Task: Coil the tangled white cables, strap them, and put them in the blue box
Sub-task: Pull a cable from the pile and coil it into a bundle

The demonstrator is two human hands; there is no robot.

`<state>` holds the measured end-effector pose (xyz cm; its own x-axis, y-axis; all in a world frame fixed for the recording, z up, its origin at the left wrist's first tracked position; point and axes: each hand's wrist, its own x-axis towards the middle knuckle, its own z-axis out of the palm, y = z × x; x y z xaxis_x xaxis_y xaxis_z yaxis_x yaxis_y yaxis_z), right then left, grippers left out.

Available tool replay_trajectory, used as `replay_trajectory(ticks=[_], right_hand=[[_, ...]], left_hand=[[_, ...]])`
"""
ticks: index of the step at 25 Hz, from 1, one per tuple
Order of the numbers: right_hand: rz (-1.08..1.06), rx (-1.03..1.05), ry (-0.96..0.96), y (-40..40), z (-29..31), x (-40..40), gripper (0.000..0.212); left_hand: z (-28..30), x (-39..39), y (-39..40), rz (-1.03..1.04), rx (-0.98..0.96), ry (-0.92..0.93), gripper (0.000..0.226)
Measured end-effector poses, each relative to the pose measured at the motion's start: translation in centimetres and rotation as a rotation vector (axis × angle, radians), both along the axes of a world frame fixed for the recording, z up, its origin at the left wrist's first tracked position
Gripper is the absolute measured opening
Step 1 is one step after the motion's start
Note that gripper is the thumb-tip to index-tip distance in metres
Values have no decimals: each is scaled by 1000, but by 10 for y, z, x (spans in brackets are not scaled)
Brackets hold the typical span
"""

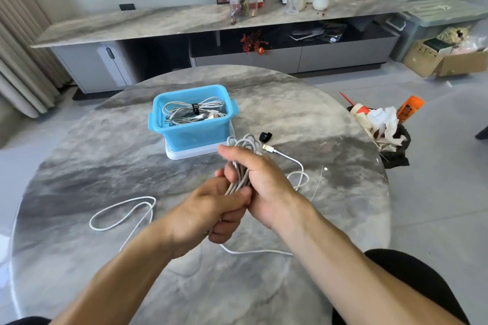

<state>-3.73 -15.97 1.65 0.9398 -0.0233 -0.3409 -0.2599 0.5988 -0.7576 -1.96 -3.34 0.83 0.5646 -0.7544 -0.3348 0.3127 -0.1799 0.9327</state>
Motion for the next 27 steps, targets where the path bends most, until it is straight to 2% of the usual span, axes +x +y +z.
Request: replay_trajectory(ticks=[3,7,12,14,16,20,24,27], right_hand=[[53,-107,5,-11,8,6,39],[63,-258,-3,-26,10,5,32],[2,-107,-181,-35,16,-3,38],[37,-52,-182,-36,22,-5,42],[56,-82,-179,-37,24,-7,48],[-15,-151,-131,-37,27,-5,50],[-90,-155,-100,-35,31,3,47],[-56,-214,-130,-33,28,6,46]], left_hand=[[2,-4,-10,15,-121,140,29],[4,-4,-17,40,-225,269,31],[7,-9,-23,8,-340,329,26],[7,-10,-25,-27,-376,355,22],[7,-12,-29,-76,-412,427,19],[12,-13,-32,-57,-405,495,22],[21,-10,-31,14,-435,603,47],[25,-9,-29,55,-370,589,44]])
